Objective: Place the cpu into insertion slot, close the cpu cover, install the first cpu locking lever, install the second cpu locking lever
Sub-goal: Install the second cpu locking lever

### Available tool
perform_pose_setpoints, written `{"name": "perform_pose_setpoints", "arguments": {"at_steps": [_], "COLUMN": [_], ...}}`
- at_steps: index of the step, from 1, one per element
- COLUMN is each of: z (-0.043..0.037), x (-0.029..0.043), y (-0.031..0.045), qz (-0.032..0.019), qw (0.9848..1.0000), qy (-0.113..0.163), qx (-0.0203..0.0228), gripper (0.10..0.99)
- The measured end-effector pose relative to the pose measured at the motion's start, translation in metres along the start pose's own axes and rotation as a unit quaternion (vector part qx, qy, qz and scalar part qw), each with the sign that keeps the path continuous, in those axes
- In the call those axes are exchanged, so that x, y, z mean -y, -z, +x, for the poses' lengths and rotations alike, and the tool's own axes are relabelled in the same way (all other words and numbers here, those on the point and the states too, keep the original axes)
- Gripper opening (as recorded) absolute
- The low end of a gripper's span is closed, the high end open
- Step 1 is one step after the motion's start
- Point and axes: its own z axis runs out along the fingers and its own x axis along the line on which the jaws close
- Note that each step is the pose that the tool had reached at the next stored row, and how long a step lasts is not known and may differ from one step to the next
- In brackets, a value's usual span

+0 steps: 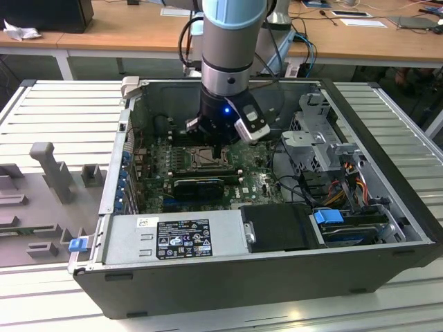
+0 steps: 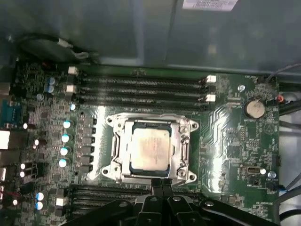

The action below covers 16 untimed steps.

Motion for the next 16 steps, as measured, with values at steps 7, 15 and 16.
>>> {"name": "perform_pose_setpoints", "arguments": {"at_steps": [7, 15, 16], "z": [0.0179, 0.0358, 0.037], "x": [0.0056, 0.0149, 0.015], "y": [-0.0009, -0.0008, -0.003], "qz": [-0.0096, -0.0316, -0.0332], "qw": [0.9999, 0.9995, 0.9994], "qy": [0.005, 0.005, 0.005], "qx": [0.0001, 0.0015, 0.0017], "gripper": [0.106, 0.106, 0.106]}}
